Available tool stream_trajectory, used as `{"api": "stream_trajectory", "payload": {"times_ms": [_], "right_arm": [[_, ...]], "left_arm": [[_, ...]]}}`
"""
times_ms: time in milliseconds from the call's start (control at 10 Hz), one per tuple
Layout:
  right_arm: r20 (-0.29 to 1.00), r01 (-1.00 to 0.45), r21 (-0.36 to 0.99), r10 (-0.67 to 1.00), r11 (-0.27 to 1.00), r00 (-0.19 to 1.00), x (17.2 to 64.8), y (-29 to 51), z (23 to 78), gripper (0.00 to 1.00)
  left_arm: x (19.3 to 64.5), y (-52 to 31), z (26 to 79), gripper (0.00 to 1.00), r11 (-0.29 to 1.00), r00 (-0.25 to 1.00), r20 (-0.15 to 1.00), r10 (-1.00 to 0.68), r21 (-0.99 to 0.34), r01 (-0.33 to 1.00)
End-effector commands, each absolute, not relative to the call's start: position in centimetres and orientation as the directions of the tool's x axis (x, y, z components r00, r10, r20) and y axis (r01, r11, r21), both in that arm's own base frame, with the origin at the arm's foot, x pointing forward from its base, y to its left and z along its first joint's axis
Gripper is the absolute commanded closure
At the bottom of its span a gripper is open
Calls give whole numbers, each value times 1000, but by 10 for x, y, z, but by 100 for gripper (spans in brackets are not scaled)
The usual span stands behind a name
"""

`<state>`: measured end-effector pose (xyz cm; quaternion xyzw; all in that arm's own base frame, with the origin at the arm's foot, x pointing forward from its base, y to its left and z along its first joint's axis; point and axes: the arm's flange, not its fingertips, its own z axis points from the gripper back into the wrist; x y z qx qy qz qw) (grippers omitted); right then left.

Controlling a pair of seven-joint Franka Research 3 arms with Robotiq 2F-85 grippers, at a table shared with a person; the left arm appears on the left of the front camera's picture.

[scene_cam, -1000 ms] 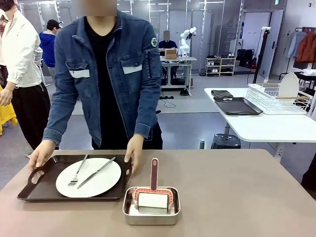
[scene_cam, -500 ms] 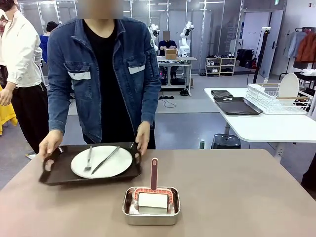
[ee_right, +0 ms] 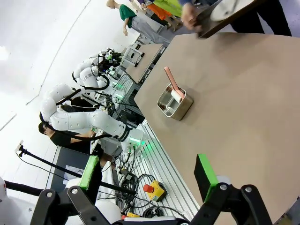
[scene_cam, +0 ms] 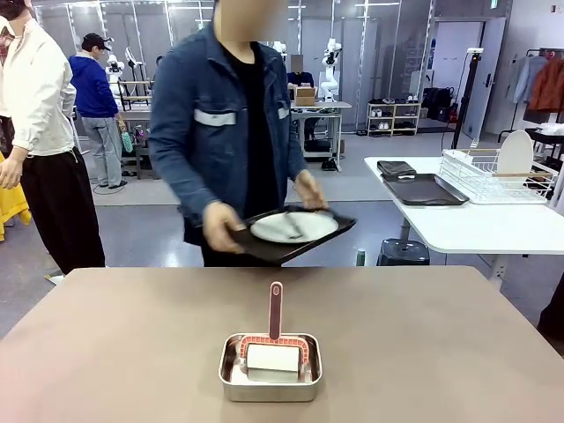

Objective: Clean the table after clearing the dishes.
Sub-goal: When the right (or left) Handle tray is removed, use the right hand (or left hand) to clean the right (or left) side of the table with the Lint Roller.

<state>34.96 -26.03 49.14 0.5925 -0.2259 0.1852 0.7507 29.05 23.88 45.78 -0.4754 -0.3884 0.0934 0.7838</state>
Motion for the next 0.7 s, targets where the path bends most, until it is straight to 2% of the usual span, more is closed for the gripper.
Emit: {"api": "stream_trajectory", "payload": {"times_ms": [0, 400, 600], "right_arm": [[571, -562, 797, 24, 221, 820, 346, -261, 492, 0], [571, -562, 797, 24, 221, 820, 346, -261, 492, 0], [571, -562, 797, 24, 221, 820, 346, -261, 492, 0]], "left_arm": [[310, 220, 456, 0, 563, 740, 489, 462, -806, 182], [369, 116, 467, 0, 623, 745, 529, 408, -757, 196], [403, 44, 478, 0, 683, 734, 599, 322, -683, 258]]}}
